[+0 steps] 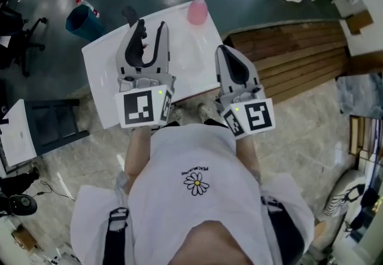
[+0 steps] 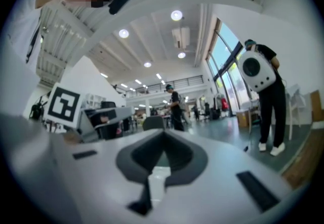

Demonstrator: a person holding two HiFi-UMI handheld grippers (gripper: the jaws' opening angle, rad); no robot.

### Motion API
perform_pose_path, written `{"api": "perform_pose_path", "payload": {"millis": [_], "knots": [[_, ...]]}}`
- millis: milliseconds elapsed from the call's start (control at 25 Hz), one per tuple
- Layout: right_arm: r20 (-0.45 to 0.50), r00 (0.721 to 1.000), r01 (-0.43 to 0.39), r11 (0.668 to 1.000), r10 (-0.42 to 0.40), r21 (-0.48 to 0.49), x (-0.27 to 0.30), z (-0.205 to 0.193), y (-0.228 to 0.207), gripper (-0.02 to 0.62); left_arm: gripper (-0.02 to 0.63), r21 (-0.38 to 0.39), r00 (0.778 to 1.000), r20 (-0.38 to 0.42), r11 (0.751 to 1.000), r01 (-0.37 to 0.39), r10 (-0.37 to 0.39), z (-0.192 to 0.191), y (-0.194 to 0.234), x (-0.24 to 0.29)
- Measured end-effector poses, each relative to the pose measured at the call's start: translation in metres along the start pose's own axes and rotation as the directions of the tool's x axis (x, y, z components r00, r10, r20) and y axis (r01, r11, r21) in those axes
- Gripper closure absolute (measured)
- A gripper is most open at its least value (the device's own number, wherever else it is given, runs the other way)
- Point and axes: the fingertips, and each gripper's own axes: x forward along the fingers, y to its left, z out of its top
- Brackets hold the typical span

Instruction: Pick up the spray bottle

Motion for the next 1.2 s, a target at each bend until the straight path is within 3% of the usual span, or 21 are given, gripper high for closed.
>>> {"api": "perform_pose_path", "payload": {"millis": [120,320,520,840,1200], "knots": [[-0.009,1.000,0.026,0.999,-0.026,0.019,-0.006,-0.004,-0.012,0.566,0.382,-0.027,0.999,-0.038,0.999,0.033,-0.034,-0.008,-0.006,0.024],[-0.017,0.998,0.067,0.997,-0.066,0.031,-0.016,-0.007,-0.029,0.566,0.356,-0.032,0.992,-0.092,0.996,0.086,-0.088,-0.031,-0.025,0.063],[-0.028,0.994,0.105,0.994,-0.104,0.042,-0.022,-0.011,-0.045,0.566,0.290,-0.032,0.981,-0.178,0.997,0.070,-0.075,-0.069,-0.035,0.104],[-0.065,0.987,0.151,0.987,-0.147,0.062,-0.027,-0.022,-0.064,0.566,0.277,-0.057,0.949,-0.289,0.992,0.115,-0.126,-0.121,-0.049,0.150],[-0.103,0.976,0.200,0.978,-0.192,0.067,-0.028,-0.035,-0.081,0.566,0.259,-0.102,0.889,-0.426,0.985,0.136,-0.167,-0.183,-0.052,0.186]]}}
